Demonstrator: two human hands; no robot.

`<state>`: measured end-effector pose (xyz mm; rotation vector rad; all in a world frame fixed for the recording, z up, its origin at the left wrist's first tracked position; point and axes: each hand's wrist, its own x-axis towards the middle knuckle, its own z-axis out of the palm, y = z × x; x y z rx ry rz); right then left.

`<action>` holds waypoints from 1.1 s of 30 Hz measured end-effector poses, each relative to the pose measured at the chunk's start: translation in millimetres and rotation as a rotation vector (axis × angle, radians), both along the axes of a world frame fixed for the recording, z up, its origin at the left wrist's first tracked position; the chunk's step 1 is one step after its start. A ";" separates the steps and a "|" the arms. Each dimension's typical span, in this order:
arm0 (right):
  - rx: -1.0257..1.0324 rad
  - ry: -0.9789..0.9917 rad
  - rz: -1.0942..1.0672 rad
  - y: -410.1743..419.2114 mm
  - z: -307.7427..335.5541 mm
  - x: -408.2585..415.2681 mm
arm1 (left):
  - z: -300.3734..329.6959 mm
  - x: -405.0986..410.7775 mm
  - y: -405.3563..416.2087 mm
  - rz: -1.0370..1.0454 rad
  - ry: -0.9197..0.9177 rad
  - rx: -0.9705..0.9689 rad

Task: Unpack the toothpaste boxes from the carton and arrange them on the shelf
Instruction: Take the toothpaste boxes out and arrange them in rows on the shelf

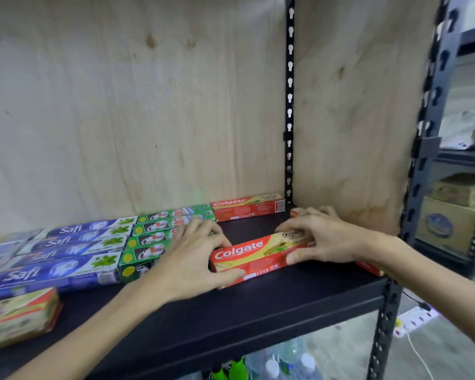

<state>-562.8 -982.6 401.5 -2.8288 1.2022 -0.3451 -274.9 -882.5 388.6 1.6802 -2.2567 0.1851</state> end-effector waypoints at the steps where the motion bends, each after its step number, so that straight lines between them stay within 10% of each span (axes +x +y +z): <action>1: 0.005 -0.020 0.015 0.9 3.7 -1.1 | 1.7 -2.4 1.8 -0.018 0.031 -0.009; 9: -0.096 -0.290 0.010 -27.9 37.8 5.8 | 34.1 -0.9 -35.5 -0.027 0.207 -0.279; 33: 0.171 -0.107 -0.363 -135.9 13.7 49.7 | 13.4 -8.5 -144.4 0.387 0.223 -0.016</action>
